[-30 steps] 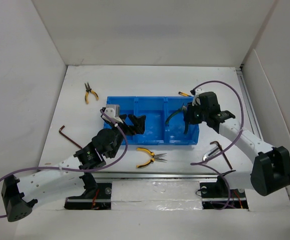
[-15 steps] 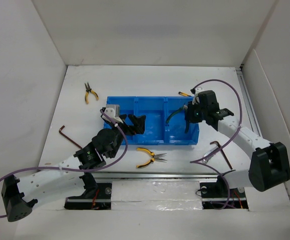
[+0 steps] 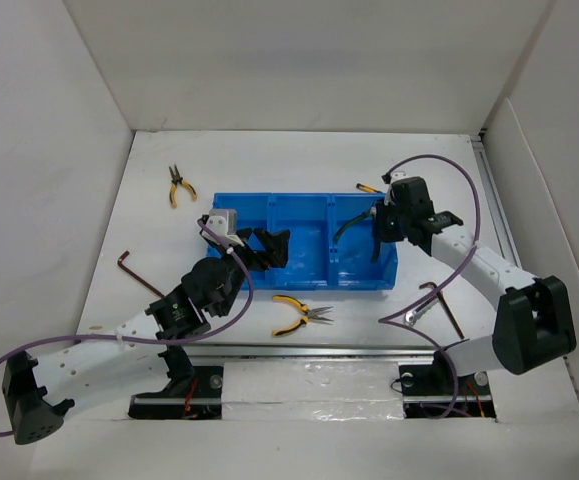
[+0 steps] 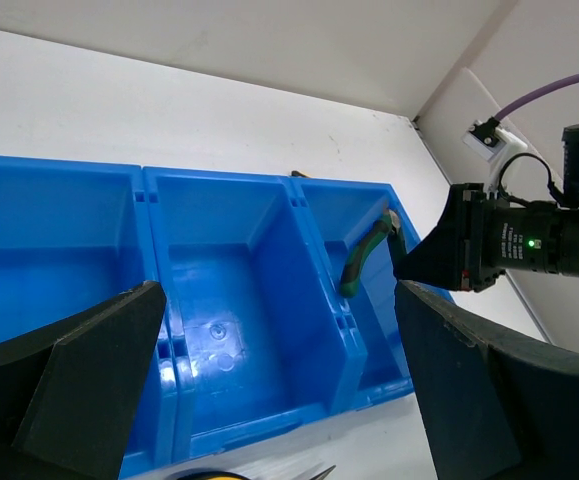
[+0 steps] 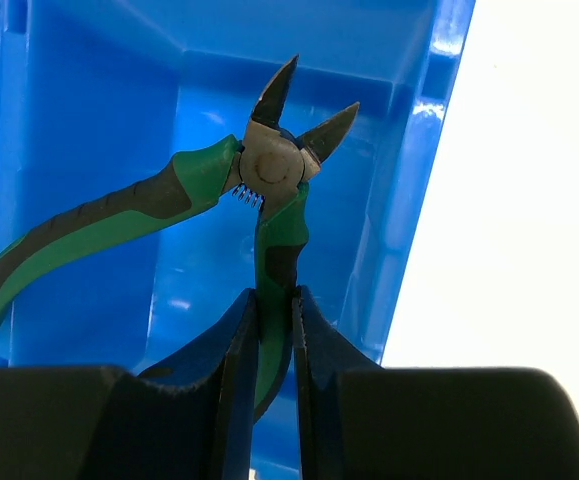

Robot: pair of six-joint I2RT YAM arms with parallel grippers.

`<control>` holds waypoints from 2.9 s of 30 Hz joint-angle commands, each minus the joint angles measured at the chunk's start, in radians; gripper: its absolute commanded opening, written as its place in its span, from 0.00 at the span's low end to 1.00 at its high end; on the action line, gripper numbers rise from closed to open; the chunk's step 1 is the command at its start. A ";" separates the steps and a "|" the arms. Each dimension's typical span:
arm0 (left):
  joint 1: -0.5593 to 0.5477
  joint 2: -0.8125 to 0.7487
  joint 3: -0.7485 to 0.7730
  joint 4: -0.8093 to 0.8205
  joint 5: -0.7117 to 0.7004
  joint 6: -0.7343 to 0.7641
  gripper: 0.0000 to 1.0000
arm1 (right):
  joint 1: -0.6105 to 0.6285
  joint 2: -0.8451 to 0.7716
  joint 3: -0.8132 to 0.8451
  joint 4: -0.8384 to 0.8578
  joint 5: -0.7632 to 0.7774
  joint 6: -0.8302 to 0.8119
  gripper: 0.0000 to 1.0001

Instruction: Sort the tools into containers

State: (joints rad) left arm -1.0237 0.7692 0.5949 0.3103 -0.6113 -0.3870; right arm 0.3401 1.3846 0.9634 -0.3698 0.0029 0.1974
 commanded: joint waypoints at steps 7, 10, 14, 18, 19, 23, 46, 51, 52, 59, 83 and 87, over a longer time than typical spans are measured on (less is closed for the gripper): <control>0.002 -0.022 -0.012 0.041 -0.007 -0.001 0.99 | 0.000 0.056 0.077 0.003 0.071 0.019 0.29; 0.002 -0.022 -0.010 0.041 -0.005 -0.001 0.99 | 0.000 0.056 0.078 0.003 0.088 0.022 0.30; 0.002 -0.025 -0.012 0.041 -0.005 -0.001 0.99 | 0.000 0.056 0.077 0.002 0.094 0.031 0.31; 0.002 -0.022 -0.014 0.042 -0.002 -0.001 0.99 | 0.000 0.042 0.072 0.005 0.104 0.040 0.31; 0.002 -0.022 -0.014 0.042 -0.004 -0.001 0.99 | 0.000 0.025 0.072 0.005 0.108 0.043 0.31; 0.002 -0.019 -0.012 0.042 -0.004 -0.001 0.99 | -0.009 -0.071 0.092 -0.004 0.091 0.053 0.31; 0.002 -0.010 -0.012 0.050 0.041 -0.019 0.99 | -0.305 0.269 0.720 0.195 -0.177 -0.184 0.69; 0.002 0.004 -0.004 0.049 0.059 -0.019 0.99 | -0.354 0.509 0.945 -0.004 -0.348 -0.185 0.72; 0.002 0.004 0.000 0.047 0.074 -0.019 0.99 | -0.354 0.536 0.963 -0.007 -0.348 -0.185 0.73; 0.002 -0.014 0.000 0.036 0.097 -0.030 0.99 | -0.363 0.775 1.172 -0.148 -0.350 -0.329 0.72; 0.002 -0.056 -0.012 0.044 0.111 -0.032 0.99 | -0.332 0.889 1.143 -0.406 -0.362 -0.708 0.69; 0.002 -0.050 -0.014 0.044 0.099 -0.033 0.99 | -0.319 0.880 1.124 -0.396 -0.391 -0.716 0.69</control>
State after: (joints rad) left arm -1.0237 0.7300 0.5949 0.3103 -0.4934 -0.4103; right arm 0.0025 2.3043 2.0914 -0.7578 -0.3565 -0.4812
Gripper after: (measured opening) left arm 0.989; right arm 0.693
